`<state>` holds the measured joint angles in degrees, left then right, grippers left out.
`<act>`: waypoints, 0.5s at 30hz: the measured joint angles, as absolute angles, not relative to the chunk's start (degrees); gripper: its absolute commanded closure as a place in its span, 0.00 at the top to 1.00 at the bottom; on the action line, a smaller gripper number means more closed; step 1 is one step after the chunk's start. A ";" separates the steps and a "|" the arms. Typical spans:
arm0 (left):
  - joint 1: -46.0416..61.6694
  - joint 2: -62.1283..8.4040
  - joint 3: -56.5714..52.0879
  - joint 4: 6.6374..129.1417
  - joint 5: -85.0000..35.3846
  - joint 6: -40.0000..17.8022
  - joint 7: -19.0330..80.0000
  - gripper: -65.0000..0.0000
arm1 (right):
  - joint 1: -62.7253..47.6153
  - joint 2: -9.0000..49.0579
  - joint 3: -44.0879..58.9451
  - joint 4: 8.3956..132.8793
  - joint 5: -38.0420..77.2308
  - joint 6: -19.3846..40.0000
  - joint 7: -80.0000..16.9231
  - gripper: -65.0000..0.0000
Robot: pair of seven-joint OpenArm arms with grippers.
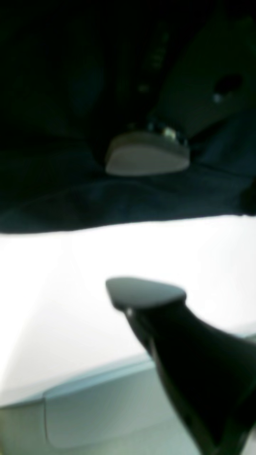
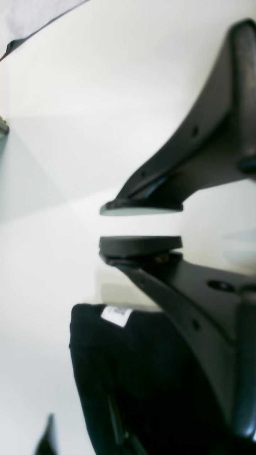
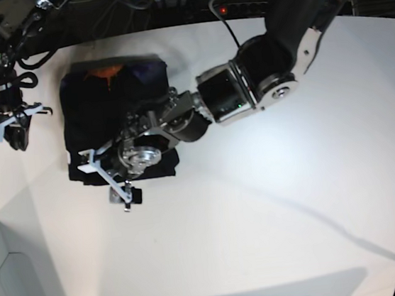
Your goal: Fold the T-shirt properly
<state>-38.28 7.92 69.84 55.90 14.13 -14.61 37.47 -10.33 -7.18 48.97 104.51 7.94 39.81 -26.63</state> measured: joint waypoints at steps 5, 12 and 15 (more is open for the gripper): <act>-39.09 6.52 63.40 67.07 15.14 -15.14 37.28 0.73 | -10.37 -7.84 48.95 104.49 7.97 39.81 -26.55 0.13; -37.43 -4.43 43.27 89.43 15.66 -14.48 42.50 0.73 | -12.34 -8.12 47.57 104.49 8.03 39.86 -26.46 0.13; -30.70 -10.74 33.98 97.36 15.42 -14.50 45.91 0.73 | -14.33 -8.32 46.13 104.49 8.32 39.81 -26.33 0.13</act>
<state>-30.70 -10.74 33.98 97.36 15.42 -14.50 45.91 -14.33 -8.32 46.13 104.49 8.32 39.81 -26.33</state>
